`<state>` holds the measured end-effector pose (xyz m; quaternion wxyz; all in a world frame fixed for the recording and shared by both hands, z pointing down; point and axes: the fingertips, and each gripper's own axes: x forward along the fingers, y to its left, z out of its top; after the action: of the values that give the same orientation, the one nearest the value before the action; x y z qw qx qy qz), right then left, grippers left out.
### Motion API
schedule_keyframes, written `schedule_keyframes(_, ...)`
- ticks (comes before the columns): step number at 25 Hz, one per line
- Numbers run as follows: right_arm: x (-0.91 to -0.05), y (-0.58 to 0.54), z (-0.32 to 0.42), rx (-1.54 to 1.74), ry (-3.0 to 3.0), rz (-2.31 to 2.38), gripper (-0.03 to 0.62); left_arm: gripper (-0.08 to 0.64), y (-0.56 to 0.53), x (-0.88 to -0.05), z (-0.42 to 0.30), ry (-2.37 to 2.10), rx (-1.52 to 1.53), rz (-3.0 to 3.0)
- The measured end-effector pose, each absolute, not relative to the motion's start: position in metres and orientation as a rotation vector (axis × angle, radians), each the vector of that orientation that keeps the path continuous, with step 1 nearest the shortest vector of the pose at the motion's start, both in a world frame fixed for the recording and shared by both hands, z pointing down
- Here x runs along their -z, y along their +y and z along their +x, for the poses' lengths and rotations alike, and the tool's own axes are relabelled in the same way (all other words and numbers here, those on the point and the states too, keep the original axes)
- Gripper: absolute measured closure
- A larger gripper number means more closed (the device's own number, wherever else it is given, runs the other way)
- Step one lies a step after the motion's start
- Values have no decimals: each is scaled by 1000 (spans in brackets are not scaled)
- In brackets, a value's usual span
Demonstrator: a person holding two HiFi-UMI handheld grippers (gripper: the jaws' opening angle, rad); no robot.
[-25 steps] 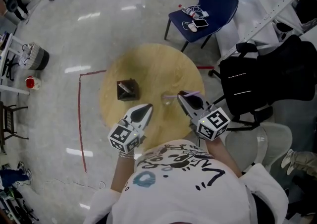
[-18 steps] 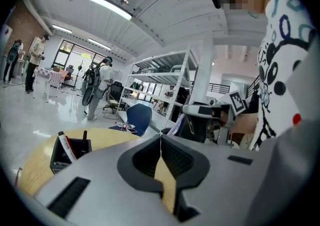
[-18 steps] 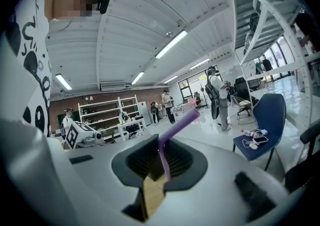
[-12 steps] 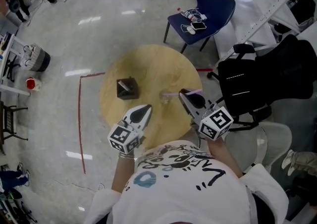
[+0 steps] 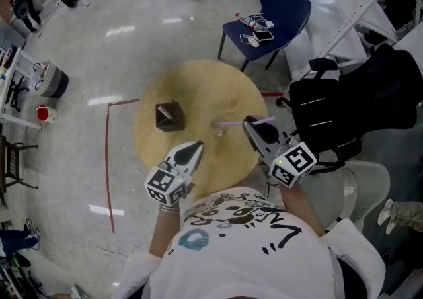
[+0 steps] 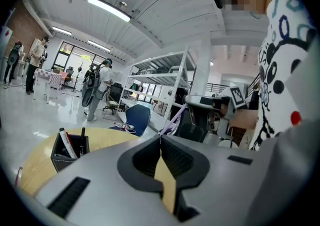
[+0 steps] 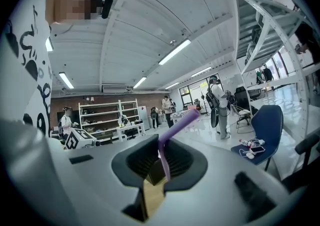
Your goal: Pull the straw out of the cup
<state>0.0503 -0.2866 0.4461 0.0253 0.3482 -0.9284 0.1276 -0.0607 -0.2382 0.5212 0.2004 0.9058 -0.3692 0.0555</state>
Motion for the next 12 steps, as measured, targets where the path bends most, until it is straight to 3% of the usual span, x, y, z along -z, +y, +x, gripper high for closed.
schedule_keyframes(12, -439, -272, 75, -330, -2841, 1158, 541, 545, -228, -523, -54, -1004, -162, 2543)
